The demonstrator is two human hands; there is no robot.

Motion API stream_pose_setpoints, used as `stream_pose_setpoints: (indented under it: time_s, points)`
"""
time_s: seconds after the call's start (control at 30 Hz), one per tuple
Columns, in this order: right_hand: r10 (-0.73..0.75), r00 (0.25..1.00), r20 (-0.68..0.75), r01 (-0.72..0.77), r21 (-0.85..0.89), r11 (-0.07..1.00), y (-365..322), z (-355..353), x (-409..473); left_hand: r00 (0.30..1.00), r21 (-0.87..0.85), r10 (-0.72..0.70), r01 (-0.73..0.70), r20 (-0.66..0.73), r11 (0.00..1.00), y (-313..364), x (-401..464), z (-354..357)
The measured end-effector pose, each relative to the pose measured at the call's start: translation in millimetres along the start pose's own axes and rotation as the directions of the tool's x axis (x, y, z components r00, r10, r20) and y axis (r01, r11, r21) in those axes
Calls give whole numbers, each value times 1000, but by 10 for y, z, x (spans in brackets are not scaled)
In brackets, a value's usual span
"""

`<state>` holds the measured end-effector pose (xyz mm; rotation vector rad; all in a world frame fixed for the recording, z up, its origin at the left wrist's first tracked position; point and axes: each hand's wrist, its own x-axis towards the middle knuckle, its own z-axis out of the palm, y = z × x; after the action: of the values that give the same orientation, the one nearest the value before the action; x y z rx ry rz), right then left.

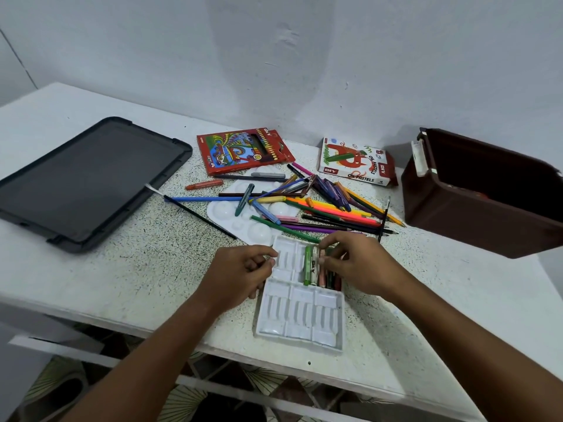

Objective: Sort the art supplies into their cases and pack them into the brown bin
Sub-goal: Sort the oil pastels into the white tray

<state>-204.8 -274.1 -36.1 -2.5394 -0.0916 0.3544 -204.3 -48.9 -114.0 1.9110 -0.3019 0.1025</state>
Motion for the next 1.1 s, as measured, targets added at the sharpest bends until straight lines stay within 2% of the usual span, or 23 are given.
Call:
stream_pose_setpoints:
  time_s: [0.17,0.37,0.43,0.57,0.63,0.67,0.7,0.77,0.8,0.87,0.97,1.1]
  points:
    - [-102,994,29,104,-54,993,-2,34,-4,1000,-3,4,-4,-4,1000,7,-4,-6]
    - [-335,937,102,349,-343,872,-25,126,28,1000,5,-1,2,-13,1000,9,0,2]
    - [-425,899,100,428,-400,810,-8,128,50,1000,5,-4,4,-13,1000,11,-3,2]
    - [-607,779,155,591,-506,628,79,88,103,1000,-1,-5,5,-11,1000,14,-6,-4]
    - [-674,734,84,613,-509,604,136,83,116,1000,-1,-9,9,-4,1000,15,-5,-7]
    - [-676,737,5,607,-446,658,142,87,114,1000,-2,-8,8,0,1000,19,-4,-9]
    - [-624,776,-91,572,-318,756,133,83,101,1000,-3,-7,7,3,1000,23,-6,-9]
    - [-380,903,-199,399,62,915,84,60,90,1000,-9,-12,12,6,1000,25,-5,-9]
    - [-270,943,-197,311,225,923,59,53,91,1000,-17,-18,18,7,1000,24,-4,-8]
    - [-171,965,-197,238,393,888,21,50,101,1000,-23,-20,21,7,1000,21,-1,-9]
    - [-122,974,-191,205,517,831,-9,59,105,1000,-19,-17,17,11,1000,20,-7,-13]
    - [-59,983,-174,153,597,787,-8,91,106,1000,7,3,-3,13,1000,29,-10,-19]
